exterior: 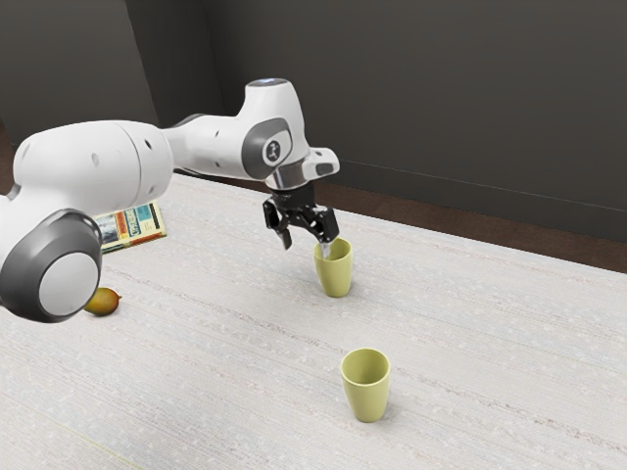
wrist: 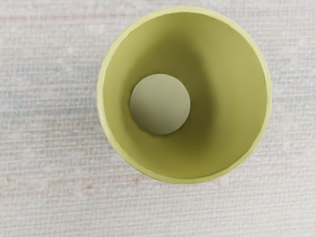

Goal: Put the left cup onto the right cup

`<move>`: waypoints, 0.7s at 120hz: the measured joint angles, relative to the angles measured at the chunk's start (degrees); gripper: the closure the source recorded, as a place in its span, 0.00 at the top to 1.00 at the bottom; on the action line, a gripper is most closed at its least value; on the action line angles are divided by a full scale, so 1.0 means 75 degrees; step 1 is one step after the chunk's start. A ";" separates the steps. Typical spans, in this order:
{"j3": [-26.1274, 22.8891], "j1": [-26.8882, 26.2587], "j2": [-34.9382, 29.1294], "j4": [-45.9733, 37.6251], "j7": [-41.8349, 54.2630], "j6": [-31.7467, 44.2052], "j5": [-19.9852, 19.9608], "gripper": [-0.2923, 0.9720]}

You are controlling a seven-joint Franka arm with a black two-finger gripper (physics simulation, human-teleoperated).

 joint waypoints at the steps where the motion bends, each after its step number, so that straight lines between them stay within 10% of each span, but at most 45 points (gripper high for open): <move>1: 0.0000 0.0004 0.0000 0.0001 -0.0004 0.0005 0.0002 0.76; 84: -0.0063 0.0276 0.1410 0.1408 -0.0206 0.0021 0.0009 0.74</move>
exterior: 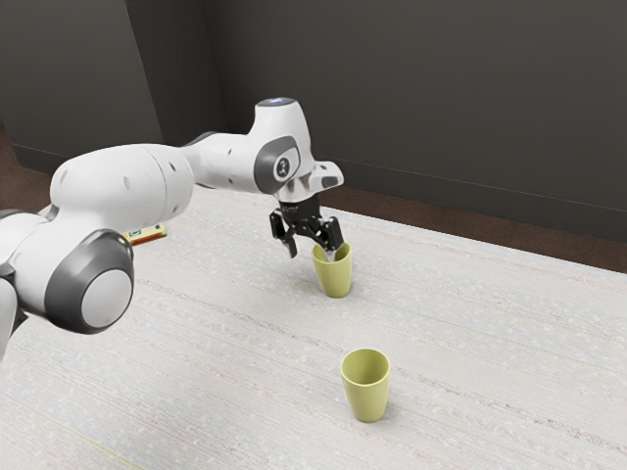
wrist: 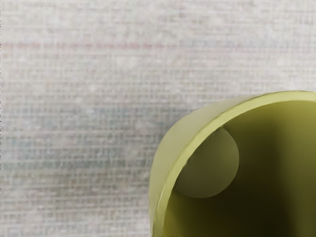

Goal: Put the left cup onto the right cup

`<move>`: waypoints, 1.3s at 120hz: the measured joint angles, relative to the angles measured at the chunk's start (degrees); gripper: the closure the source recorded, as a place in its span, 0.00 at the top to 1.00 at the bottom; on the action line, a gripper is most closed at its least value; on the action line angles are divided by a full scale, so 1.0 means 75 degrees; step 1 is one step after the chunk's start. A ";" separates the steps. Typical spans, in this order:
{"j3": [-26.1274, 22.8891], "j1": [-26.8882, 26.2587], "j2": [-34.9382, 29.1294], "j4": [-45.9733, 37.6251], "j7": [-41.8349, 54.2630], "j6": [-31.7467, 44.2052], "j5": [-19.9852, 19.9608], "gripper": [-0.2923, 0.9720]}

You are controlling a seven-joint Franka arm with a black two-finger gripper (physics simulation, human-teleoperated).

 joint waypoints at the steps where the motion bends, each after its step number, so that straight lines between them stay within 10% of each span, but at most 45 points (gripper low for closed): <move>1: 0.0000 0.0001 0.0001 0.0000 -0.0001 0.0001 0.0000 0.73; 51: -0.0008 -0.0007 -0.0018 -0.0003 -0.0138 -0.0068 -0.0018 0.22; 100: -0.0001 -0.0053 -0.0268 -0.0003 -0.0274 -0.0220 0.0042 0.16; 156: -0.0651 -0.1430 -0.2427 -0.1383 -0.1438 -0.1767 0.0105 0.15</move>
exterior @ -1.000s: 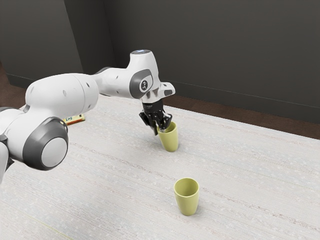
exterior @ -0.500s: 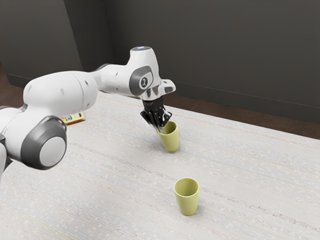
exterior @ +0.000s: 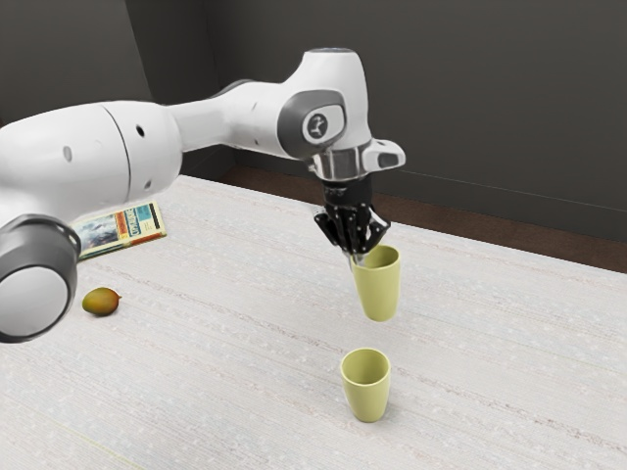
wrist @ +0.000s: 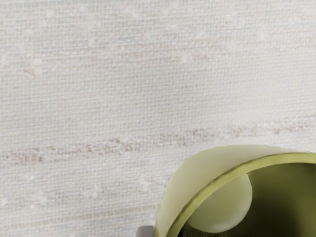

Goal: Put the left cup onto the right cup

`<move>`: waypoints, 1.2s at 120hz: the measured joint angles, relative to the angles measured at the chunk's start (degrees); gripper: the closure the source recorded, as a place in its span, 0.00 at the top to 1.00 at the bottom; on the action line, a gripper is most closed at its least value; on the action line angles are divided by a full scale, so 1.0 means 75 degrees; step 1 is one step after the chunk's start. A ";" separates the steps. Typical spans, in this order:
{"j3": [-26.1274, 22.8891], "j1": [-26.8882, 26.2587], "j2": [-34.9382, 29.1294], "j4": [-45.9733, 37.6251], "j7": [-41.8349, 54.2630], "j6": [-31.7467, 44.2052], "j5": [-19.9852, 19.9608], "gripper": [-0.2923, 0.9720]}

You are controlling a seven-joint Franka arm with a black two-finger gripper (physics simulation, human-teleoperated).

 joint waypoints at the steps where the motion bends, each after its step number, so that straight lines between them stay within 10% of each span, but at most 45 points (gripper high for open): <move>1: -0.0007 -0.0034 -0.0052 -0.0108 -0.0027 0.0006 -0.0003 0.15; 144: -0.0057 -0.0700 -0.2303 -0.3945 -0.1867 0.2149 0.0316 0.15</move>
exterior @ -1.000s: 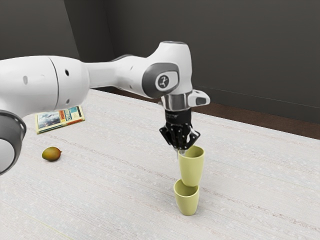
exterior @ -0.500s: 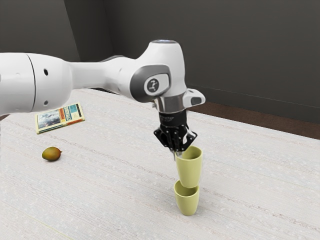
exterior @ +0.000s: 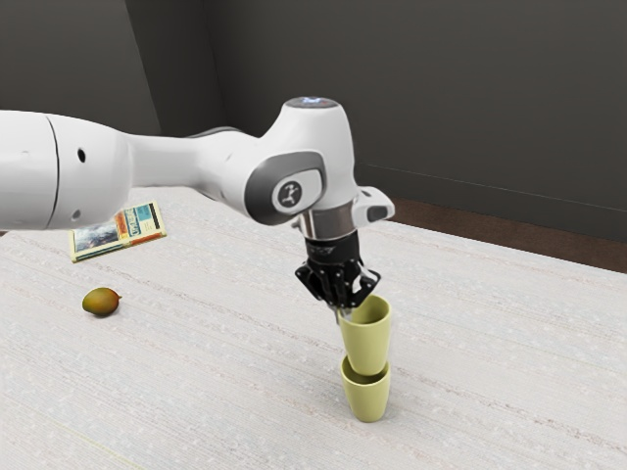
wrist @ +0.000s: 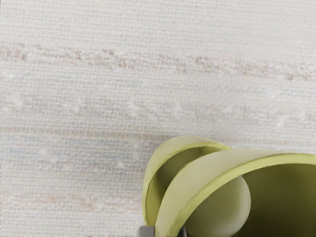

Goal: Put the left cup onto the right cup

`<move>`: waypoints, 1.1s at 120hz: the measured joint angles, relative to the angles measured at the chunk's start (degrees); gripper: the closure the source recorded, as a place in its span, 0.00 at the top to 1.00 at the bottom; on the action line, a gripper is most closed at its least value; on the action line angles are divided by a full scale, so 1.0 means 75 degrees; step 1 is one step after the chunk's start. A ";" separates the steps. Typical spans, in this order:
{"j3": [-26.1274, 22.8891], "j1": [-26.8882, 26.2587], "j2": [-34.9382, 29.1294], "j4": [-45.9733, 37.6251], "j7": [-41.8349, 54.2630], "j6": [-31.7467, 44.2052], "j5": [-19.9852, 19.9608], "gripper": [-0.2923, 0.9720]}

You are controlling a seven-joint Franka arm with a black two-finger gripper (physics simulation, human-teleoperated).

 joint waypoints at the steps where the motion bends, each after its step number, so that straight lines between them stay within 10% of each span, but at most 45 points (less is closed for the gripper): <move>1: 0.0001 0.0001 -0.0012 -0.0015 -0.0006 0.0006 -0.0002 0.15; 37: 0.0006 0.0011 -0.0060 -0.0125 -0.0182 0.0164 -0.0058 0.15; 75: 0.0016 0.0097 -0.0073 -0.0212 -0.0246 0.0226 -0.0115 0.59; 132: 0.0493 0.0172 -0.0621 0.1021 0.0288 -0.0503 0.0530 0.74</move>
